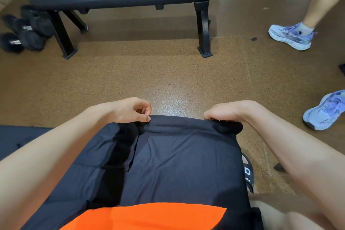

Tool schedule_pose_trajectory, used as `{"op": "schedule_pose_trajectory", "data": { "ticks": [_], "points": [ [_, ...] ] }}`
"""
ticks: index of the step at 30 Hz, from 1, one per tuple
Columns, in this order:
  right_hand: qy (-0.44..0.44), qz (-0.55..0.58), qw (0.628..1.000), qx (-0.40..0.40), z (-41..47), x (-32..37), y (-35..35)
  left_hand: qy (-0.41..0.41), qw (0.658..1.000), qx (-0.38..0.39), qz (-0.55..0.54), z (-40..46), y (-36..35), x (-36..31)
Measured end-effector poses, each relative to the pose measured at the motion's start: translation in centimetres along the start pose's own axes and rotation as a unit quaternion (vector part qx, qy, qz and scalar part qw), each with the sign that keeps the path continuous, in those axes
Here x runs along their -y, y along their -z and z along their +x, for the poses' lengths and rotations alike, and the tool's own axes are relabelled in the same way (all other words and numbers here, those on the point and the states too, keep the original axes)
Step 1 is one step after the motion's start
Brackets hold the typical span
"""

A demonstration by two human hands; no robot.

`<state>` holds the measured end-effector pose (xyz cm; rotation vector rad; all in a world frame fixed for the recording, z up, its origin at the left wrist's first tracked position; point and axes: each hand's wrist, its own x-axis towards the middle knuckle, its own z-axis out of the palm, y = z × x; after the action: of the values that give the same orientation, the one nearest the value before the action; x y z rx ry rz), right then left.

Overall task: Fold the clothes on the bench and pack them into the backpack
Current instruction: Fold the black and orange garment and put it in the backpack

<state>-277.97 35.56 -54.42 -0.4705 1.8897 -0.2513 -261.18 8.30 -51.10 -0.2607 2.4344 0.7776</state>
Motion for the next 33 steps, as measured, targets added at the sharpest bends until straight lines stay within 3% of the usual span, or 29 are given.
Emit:
{"op": "schedule_pose_trajectory", "data": {
  "ticks": [8, 13, 17, 24, 28, 30, 33],
  "points": [
    [0.117, 0.028, 0.983, -0.139, -0.6, -0.9, 0.0, 0.055, 0.997, -0.010, -0.053, -0.7, -0.6, 0.3],
    [0.175, 0.060, 0.952, -0.245, -0.2, -1.0, -0.3, 0.082, 0.995, -0.012, 0.054, -0.4, -1.5, 1.1],
    [0.186, 0.009, 0.939, -0.289, -0.2, -1.3, -0.7, 0.070, 0.992, -0.081, 0.059, 0.7, -2.3, 2.0],
    [0.207, -0.062, 0.922, -0.323, -0.5, -1.0, -1.1, 0.179, 0.982, -0.020, -0.060, 1.4, -2.6, 3.3],
    [0.198, -0.093, 0.912, -0.346, -0.4, -0.8, -0.9, 0.234, 0.946, 0.015, -0.224, 1.4, -2.2, 3.9],
    [0.194, -0.103, 0.907, -0.360, -0.3, -0.7, -0.9, 0.232, 0.952, 0.004, -0.197, 1.7, -2.0, 4.1],
    [0.200, -0.112, 0.897, -0.377, -0.5, -0.6, -0.8, 0.214, 0.975, -0.001, -0.055, 2.1, -2.1, 4.3]
  ]
}}
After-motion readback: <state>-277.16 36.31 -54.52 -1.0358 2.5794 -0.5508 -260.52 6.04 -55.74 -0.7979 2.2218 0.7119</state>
